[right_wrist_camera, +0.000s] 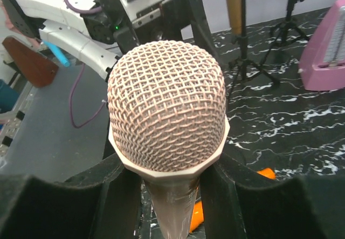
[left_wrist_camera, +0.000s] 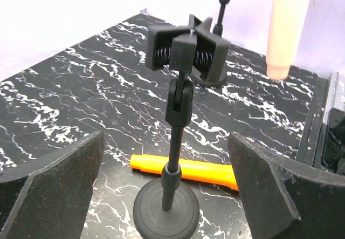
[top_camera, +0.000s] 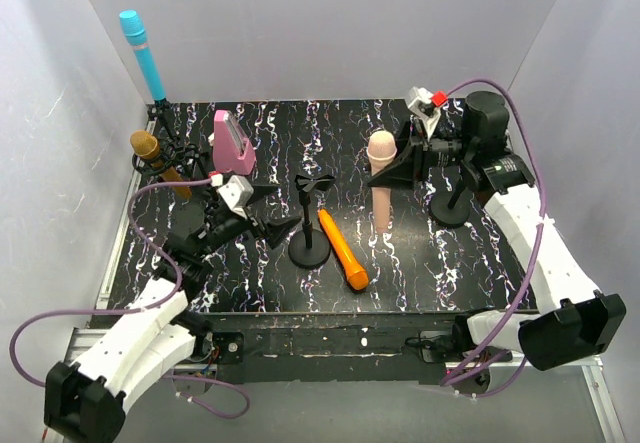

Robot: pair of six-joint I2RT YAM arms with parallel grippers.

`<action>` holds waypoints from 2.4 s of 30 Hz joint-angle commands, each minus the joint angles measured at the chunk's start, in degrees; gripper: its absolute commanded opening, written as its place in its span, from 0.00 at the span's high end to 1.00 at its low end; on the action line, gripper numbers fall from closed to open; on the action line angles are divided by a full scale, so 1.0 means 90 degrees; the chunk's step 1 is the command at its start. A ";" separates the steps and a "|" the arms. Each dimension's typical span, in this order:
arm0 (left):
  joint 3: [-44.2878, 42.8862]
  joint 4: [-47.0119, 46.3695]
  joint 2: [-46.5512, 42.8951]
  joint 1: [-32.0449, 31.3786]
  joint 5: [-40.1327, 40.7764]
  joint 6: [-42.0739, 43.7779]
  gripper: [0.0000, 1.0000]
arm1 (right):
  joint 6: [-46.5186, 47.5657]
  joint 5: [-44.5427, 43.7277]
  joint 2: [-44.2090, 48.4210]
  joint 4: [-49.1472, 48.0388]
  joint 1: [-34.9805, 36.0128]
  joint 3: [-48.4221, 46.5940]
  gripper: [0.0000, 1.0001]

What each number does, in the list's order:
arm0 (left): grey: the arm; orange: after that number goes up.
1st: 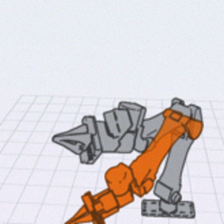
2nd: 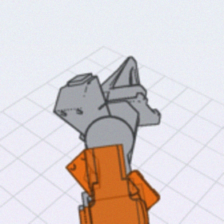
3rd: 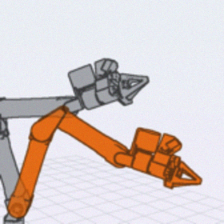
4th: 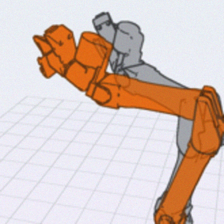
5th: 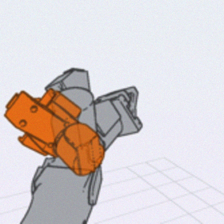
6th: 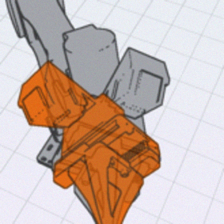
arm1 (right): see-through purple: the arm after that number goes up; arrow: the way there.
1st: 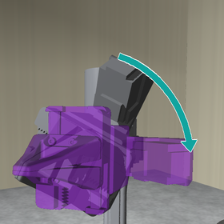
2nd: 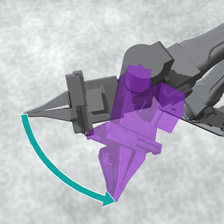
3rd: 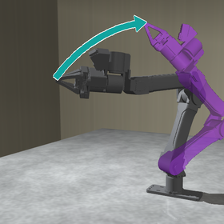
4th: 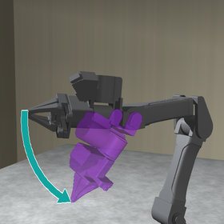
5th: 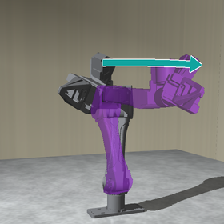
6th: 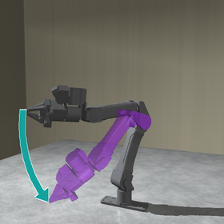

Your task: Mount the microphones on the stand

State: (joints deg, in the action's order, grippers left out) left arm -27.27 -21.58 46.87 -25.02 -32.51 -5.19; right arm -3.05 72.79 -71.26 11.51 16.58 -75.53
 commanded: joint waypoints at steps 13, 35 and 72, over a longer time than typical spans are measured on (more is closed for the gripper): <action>-0.1726 0.3071 -0.0901 0.0016 0.0341 0.0547 0.02 | 0.0065 0.0017 0.0907 -0.0243 0.1214 0.1068 0.99; -0.2937 0.4088 0.0046 0.0006 0.0009 0.1983 0.02 | 0.0065 0.0017 0.0936 -0.0243 0.1322 0.1634 0.99; -0.2127 0.3805 -0.1956 0.0016 0.0741 -0.1386 0.02 | 0.0480 0.0619 -0.0079 0.2775 -0.0289 -0.2506 0.99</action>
State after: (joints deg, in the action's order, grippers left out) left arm -46.76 14.09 28.51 -25.02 -25.23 -14.09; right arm 4.64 55.24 -69.73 23.35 17.32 -93.95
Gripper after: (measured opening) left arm 0.982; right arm 0.488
